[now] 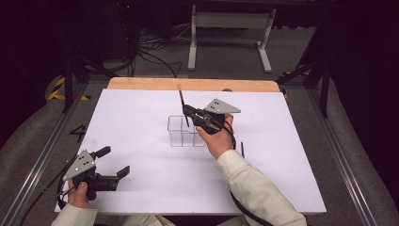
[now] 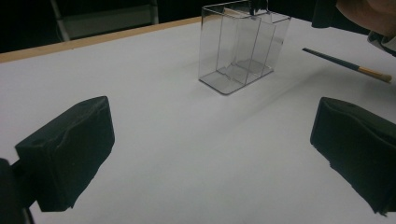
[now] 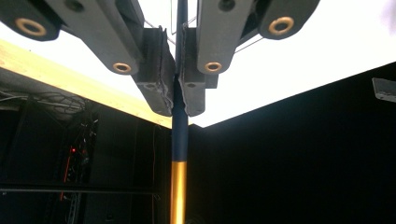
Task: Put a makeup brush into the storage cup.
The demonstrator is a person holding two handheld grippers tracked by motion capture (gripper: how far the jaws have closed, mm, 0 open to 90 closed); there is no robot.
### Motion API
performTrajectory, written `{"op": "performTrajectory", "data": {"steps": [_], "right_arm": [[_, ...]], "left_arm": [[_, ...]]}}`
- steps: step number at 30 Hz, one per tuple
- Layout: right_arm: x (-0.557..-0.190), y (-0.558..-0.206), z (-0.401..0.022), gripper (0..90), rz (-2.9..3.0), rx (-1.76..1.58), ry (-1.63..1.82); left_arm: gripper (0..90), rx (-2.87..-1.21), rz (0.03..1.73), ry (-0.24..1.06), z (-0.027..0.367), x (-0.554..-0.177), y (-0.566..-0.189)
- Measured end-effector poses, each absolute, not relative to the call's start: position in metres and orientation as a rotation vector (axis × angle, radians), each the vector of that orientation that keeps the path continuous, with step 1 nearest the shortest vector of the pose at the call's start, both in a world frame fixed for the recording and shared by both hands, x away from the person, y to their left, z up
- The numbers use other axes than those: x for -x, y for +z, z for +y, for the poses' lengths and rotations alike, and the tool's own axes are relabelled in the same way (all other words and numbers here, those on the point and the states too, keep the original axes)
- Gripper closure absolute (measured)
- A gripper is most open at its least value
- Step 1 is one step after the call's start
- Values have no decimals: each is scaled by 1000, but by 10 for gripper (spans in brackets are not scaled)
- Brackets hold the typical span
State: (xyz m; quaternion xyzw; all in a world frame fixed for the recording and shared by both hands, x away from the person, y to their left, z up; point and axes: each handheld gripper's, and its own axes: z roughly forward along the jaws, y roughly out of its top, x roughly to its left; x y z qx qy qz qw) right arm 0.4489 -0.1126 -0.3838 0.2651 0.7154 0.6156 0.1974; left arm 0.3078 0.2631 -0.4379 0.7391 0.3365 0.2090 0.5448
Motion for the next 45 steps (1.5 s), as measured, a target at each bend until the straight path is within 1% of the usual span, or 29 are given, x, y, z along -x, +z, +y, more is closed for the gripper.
{"op": "performTrajectory", "data": {"steps": [21, 28, 30, 33, 34, 35, 36, 37, 38, 39, 40, 42, 44, 45], "right_arm": [[-450, -396, -112, 836, 2080, -836, 1640], [-449, -395, -112, 835, 2093, -852, 1651], [-448, -393, -113, 822, 2099, -849, 1644], [-447, -389, -115, 684, 2086, -841, 1651], [-445, -385, -117, 597, 2066, -812, 1665], [-444, -383, -118, 550, 2068, -800, 1677], [-444, -383, -118, 550, 2068, -800, 1677], [-443, -380, -119, 461, 2052, -781, 1695], [-441, -377, -121, 417, 2035, -759, 1667], [-440, -374, -123, 429, 2035, -755, 1671], [-438, -370, -126, 416, 2042, -770, 1711], [-433, -361, -131, 371, 2043, -765, 1713], [-430, -354, -136, 355, 2050, -744, 1699], [-427, -347, -142, 321, 2055, -742, 1683]], "left_arm": [[6, -1761, 800, 493, 262, -309, -439], [5, -1763, 800, 492, 262, -309, -439], [5, -1763, 801, 493, 263, -309, -439], [5, -1764, 797, 491, 263, -309, -439], [5, -1765, 797, 492, 263, -309, -439], [5, -1765, 797, 492, 263, -309, -439], [5, -1765, 797, 491, 263, -309, -439], [5, -1768, 797, 491, 263, -309, -439], [5, -1766, 796, 492, 263, -308, -439], [5, -1765, 797, 492, 263, -308, -439], [5, -1763, 799, 490, 263, -308, -439], [5, -1762, 800, 490, 263, -308, -439], [5, -1762, 799, 489, 263, -308, -439], [5, -1764, 799, 490, 263, -309, -438]]}}
